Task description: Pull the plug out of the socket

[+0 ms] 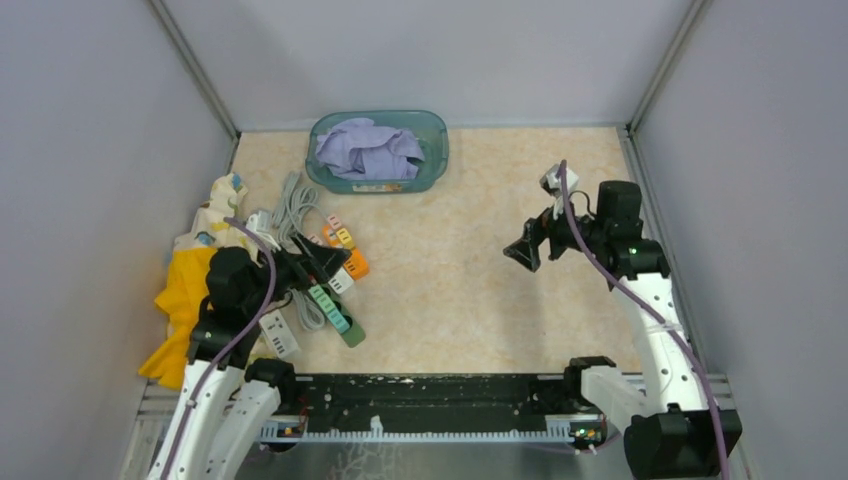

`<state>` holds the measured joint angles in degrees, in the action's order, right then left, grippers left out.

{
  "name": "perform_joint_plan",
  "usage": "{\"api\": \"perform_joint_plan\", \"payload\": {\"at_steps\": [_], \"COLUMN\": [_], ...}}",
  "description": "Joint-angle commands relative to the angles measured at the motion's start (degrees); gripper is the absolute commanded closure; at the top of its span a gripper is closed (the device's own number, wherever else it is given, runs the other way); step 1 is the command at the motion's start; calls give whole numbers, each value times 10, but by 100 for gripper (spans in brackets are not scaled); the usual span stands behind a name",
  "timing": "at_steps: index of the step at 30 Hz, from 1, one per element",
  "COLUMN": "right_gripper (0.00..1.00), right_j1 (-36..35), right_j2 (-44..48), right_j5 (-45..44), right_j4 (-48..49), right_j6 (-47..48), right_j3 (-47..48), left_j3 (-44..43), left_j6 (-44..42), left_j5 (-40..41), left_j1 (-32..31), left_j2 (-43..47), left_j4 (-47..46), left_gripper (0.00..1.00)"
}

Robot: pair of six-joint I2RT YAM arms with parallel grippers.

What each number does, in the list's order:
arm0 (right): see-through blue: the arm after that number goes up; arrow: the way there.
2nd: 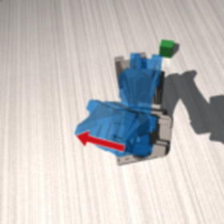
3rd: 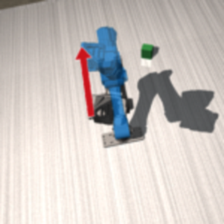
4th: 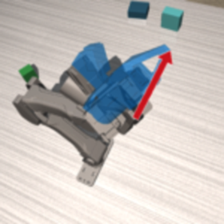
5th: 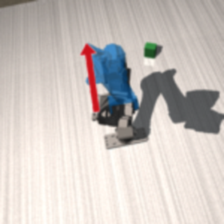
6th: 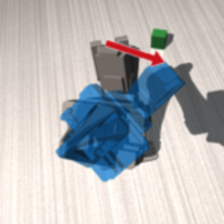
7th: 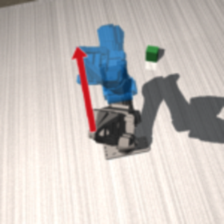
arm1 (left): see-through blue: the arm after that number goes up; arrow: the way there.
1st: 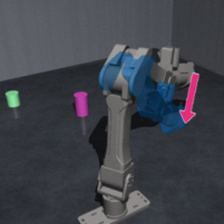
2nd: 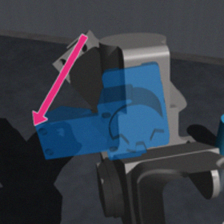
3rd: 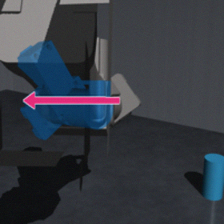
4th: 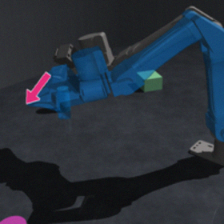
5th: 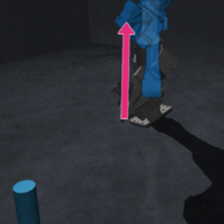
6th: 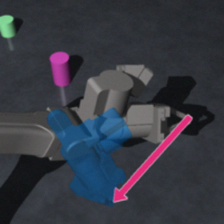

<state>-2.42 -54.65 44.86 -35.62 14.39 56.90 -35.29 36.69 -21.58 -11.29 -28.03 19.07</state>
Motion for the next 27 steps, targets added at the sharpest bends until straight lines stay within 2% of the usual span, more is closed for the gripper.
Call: {"api": "perform_joint_plan", "payload": {"at_steps": [1, 4, 7, 9, 14, 18, 22, 27], "right_gripper": [1, 1, 1, 1, 1, 1, 1, 1], "right_j1": [8, 9, 9, 10, 10, 10, 10, 10], "right_j2": [5, 6, 15, 22, 33, 37, 36, 37], "right_j5": [52, 42, 36, 34, 4, -20, -24, -29], "right_j4": [56, 80, 109, 130, 148, 149, 150, 150], "right_j6": [82, 94, 98, 100, 124, 135, 139, 142], "right_j3": [-48, -77, -112, -140, -174, -178, -180, -182], "left_j3": [-12, -45, -83, -108, -182, -203, -176, -100], "left_j6": [33, 46, 86, 121, 234, 269, 287, 286], "left_j5": [66, 160, 261, 318, 459, 458, 443, 405], "left_j1": [5, -4, -29, -58, -148, -164, -169, -170], "left_j2": [-28, -74, -122, -165, -288, -345, -334, -288], "left_j4": [96, 178, 243, 283, 406, 431, 414, 354], "left_gripper": [0, 0, 5, 9, 8, 7, 8, 19]}}
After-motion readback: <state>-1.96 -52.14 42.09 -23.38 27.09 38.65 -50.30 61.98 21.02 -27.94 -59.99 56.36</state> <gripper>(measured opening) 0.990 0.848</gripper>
